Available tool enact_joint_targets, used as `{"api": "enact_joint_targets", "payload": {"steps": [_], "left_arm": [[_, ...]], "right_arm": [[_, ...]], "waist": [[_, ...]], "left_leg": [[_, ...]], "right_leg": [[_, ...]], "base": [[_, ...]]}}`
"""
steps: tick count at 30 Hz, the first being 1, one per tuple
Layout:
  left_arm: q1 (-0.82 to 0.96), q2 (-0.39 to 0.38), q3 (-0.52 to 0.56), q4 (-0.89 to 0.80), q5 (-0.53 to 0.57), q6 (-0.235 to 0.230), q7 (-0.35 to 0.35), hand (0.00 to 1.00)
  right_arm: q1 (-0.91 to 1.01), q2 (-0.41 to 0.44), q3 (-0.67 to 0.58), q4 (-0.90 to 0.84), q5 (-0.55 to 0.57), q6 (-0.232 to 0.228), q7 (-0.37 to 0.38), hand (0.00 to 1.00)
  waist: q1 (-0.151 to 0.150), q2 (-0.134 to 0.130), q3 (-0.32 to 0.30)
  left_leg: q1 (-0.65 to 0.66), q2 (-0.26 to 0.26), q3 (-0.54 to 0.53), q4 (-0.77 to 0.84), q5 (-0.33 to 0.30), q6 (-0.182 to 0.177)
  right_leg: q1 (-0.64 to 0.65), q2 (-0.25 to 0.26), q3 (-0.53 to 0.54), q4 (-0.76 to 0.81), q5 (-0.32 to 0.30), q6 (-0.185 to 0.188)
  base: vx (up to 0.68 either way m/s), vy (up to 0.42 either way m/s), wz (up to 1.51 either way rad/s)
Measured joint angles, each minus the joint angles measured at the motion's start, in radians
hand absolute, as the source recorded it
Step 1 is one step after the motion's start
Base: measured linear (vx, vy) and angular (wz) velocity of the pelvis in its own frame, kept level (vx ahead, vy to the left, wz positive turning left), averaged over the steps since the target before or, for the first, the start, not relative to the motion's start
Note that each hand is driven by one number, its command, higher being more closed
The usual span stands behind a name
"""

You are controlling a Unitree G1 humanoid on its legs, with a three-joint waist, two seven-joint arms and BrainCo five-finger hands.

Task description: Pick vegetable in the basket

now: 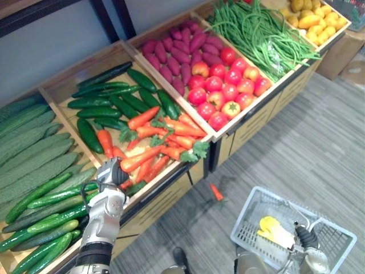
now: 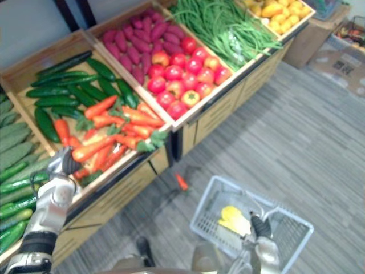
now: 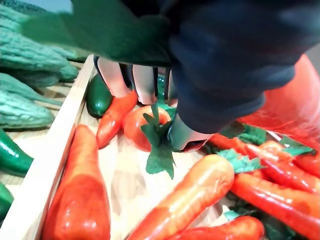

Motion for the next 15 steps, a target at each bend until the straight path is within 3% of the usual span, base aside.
{"api": "enact_joint_targets", "payload": {"steps": [15], "left_arm": [[0.075, -0.074, 0.072, -0.119, -0.011, -0.007, 0.006, 1.0]], "right_arm": [[0.023, 0.021, -0.041, 0.0, -0.039, 0.013, 0.001, 1.0]], "waist": [[0.009, -0.003, -0.059]], "left_leg": [[0.024, -0.011, -0.021, -0.052, 0.032, 0.002]], "right_leg": [[0.016, -0.005, -0.025, -0.001, 0.0, 0.0]], "base": [[-0.02, -0.008, 0.04]]}}
